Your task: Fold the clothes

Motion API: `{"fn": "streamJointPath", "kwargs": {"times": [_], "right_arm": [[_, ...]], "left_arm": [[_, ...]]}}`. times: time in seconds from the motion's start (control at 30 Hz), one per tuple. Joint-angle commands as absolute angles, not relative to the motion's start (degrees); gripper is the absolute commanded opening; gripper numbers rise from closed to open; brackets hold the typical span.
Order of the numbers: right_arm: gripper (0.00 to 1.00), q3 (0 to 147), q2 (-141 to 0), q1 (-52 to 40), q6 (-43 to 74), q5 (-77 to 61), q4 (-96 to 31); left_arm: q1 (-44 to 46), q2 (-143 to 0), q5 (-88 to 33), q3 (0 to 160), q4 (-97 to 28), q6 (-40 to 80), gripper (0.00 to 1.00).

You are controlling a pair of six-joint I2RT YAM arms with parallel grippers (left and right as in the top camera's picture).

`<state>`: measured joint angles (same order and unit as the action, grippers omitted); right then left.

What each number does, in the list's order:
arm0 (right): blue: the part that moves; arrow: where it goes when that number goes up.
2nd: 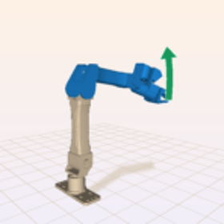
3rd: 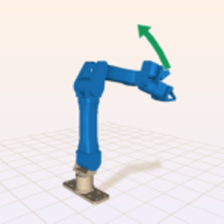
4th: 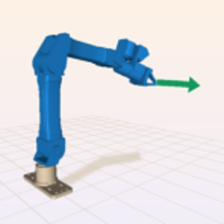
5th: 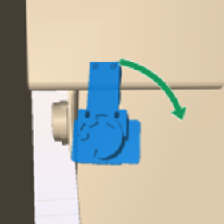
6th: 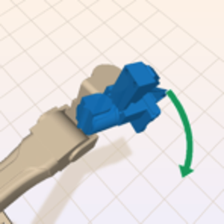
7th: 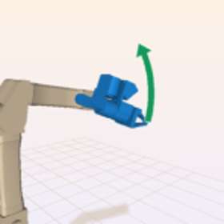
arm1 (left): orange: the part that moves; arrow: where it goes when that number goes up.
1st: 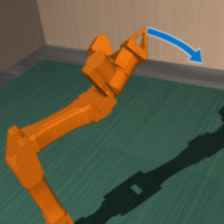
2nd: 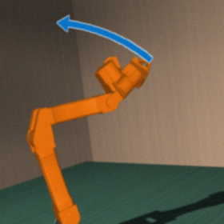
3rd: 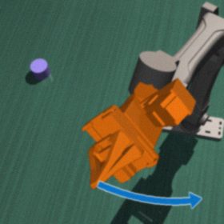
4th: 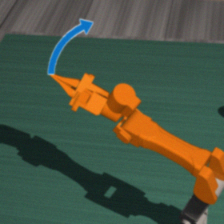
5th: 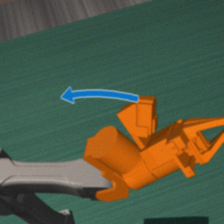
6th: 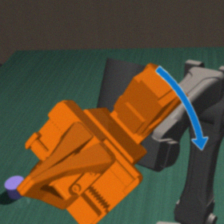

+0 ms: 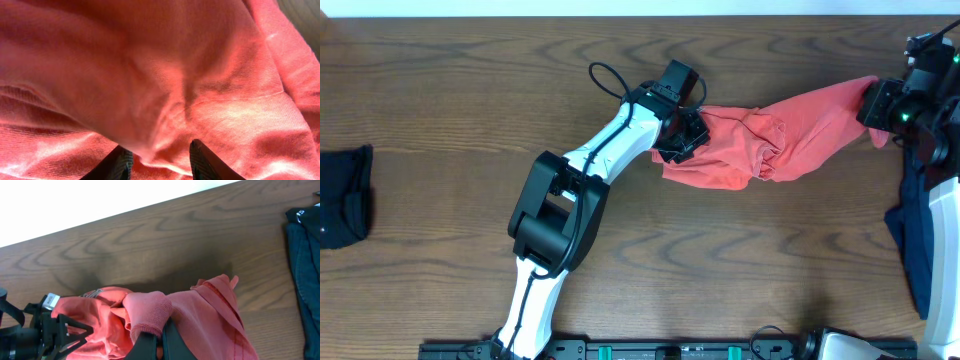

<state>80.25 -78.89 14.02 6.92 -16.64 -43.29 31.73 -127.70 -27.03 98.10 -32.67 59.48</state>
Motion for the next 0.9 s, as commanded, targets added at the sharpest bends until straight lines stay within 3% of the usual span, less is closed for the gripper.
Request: {"fn": "streamJointPath", "kwargs": {"times": [0.0, 0.87], "right_arm": [[0.01, 80.62, -77.89, 14.17, 6.33, -17.45, -43.09], [0.01, 80.62, -77.89, 14.17, 6.33, -18.94, -43.18]], "left_arm": [[31.97, -125.78, -27.90, 98.06, -33.15, 58.13, 0.40], [31.94, -124.81, -25.89, 98.06, -33.32, 57.01, 0.45]]}}
